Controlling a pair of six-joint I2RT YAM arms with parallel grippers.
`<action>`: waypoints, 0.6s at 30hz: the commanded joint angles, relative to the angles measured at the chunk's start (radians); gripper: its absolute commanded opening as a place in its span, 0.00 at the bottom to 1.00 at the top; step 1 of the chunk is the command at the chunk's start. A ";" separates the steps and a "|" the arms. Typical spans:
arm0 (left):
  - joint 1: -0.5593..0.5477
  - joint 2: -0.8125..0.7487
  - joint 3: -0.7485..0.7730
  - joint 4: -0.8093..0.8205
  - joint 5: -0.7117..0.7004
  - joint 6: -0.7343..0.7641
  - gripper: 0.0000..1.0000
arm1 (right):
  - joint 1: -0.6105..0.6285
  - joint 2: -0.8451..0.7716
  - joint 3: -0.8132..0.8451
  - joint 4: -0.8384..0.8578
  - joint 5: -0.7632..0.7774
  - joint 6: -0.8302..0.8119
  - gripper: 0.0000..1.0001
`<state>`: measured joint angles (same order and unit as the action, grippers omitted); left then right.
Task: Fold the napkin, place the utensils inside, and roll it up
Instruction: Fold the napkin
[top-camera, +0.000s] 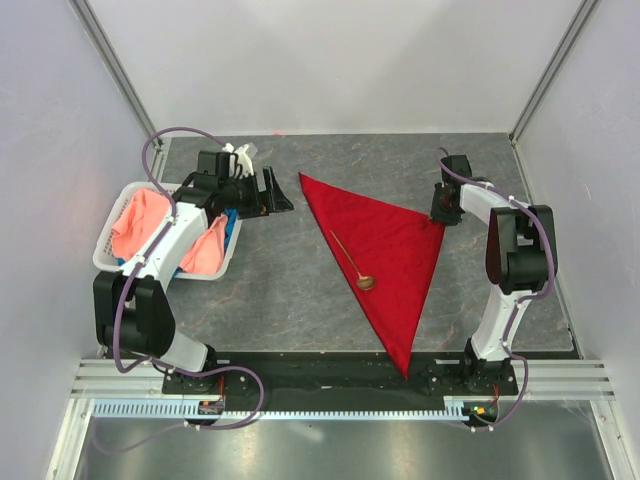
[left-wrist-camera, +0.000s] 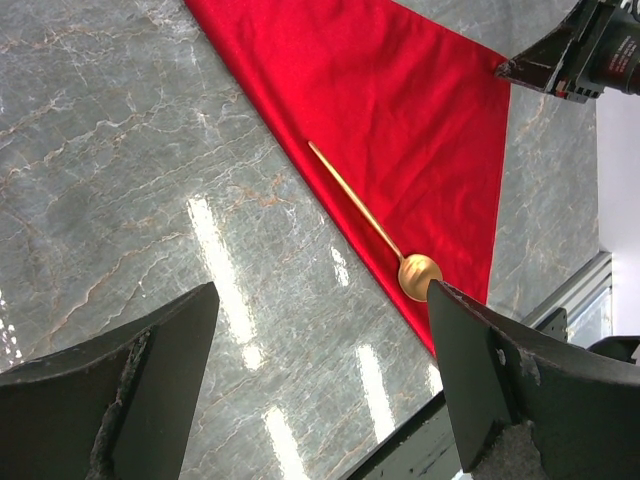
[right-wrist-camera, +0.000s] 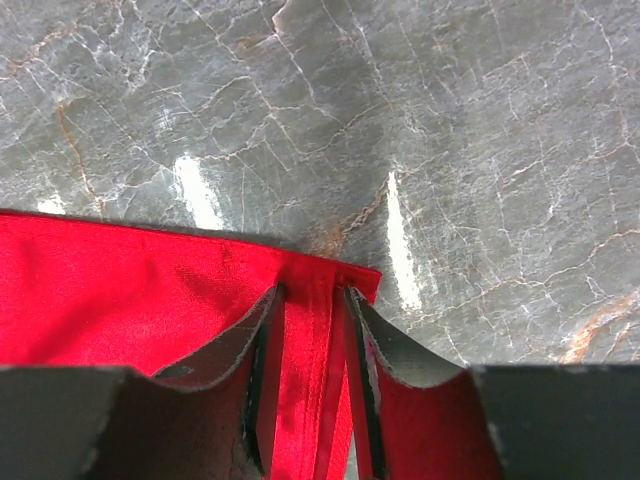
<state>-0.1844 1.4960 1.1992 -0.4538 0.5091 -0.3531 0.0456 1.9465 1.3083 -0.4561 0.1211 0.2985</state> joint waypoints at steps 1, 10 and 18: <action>0.005 -0.008 -0.004 0.032 0.025 0.031 0.92 | -0.007 0.023 0.029 0.020 -0.014 -0.016 0.36; 0.005 -0.003 -0.009 0.035 0.040 0.025 0.92 | -0.007 0.000 0.016 0.031 -0.023 -0.025 0.26; 0.005 -0.002 -0.015 0.038 0.063 0.016 0.92 | -0.007 -0.043 0.009 0.028 0.005 -0.025 0.31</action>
<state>-0.1844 1.4960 1.1881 -0.4534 0.5343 -0.3534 0.0418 1.9472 1.3087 -0.4458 0.1032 0.2832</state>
